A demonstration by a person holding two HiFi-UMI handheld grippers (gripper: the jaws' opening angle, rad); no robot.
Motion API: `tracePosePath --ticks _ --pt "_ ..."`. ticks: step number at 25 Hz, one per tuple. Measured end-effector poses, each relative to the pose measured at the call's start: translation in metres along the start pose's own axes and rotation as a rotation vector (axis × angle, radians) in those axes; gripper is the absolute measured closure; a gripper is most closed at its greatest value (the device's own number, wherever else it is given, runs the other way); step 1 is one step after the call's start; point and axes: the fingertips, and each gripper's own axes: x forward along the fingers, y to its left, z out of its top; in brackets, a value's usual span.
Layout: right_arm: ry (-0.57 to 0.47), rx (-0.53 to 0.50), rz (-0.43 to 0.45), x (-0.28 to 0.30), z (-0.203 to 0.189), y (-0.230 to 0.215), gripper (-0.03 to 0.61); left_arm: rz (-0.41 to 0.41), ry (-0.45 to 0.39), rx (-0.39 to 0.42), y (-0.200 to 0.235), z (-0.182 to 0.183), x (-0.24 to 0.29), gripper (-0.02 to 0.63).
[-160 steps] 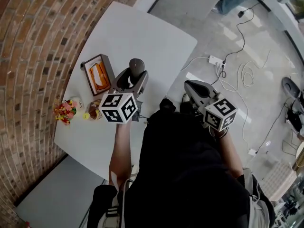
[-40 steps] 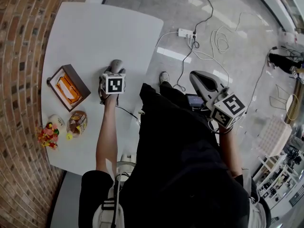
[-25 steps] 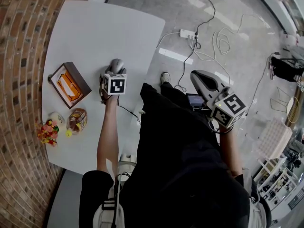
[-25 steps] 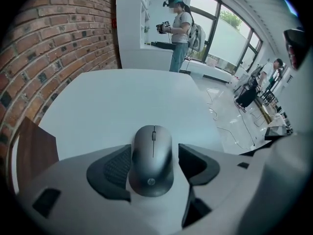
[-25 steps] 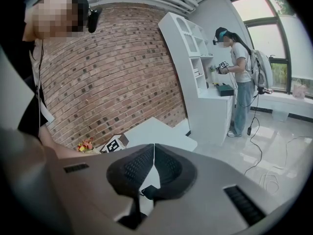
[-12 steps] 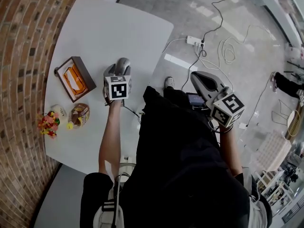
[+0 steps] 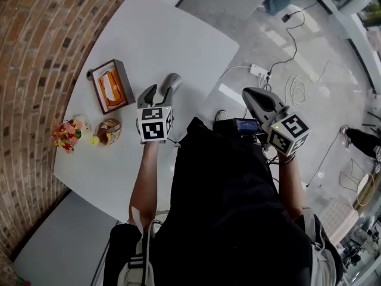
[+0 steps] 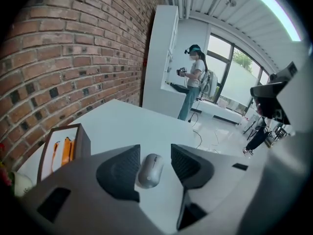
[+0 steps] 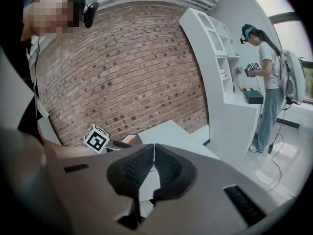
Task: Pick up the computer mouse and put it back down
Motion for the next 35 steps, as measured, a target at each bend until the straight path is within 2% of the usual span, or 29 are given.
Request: tracePosePath --ticks 5,11,14,20,26,35 --pt "-0.012 -0.028 0.077 0.019 0.007 0.013 0.560 0.062 -0.082 -0.002 0.007 0.006 -0.039 0.439" --pt "-0.014 -0.085 0.187 0.049 0.017 0.032 0.560 0.138 -0.182 -0.069 0.021 0.016 -0.081 0.505" --pt "-0.009 -0.109 0.222 0.061 0.020 0.042 0.560 0.150 -0.220 -0.107 0.023 0.018 -0.097 0.538" --pt "-0.032 -0.157 0.286 0.080 0.039 0.064 0.560 0.104 -0.311 -0.133 0.013 0.032 -0.125 0.592" --pt "-0.062 -0.145 0.351 0.090 0.050 0.081 0.560 0.011 -0.379 -0.162 -0.001 0.046 -0.138 0.598" --pt "-0.031 -0.189 0.398 0.097 0.043 0.098 0.560 -0.033 -0.401 -0.164 -0.003 0.059 -0.143 0.598"
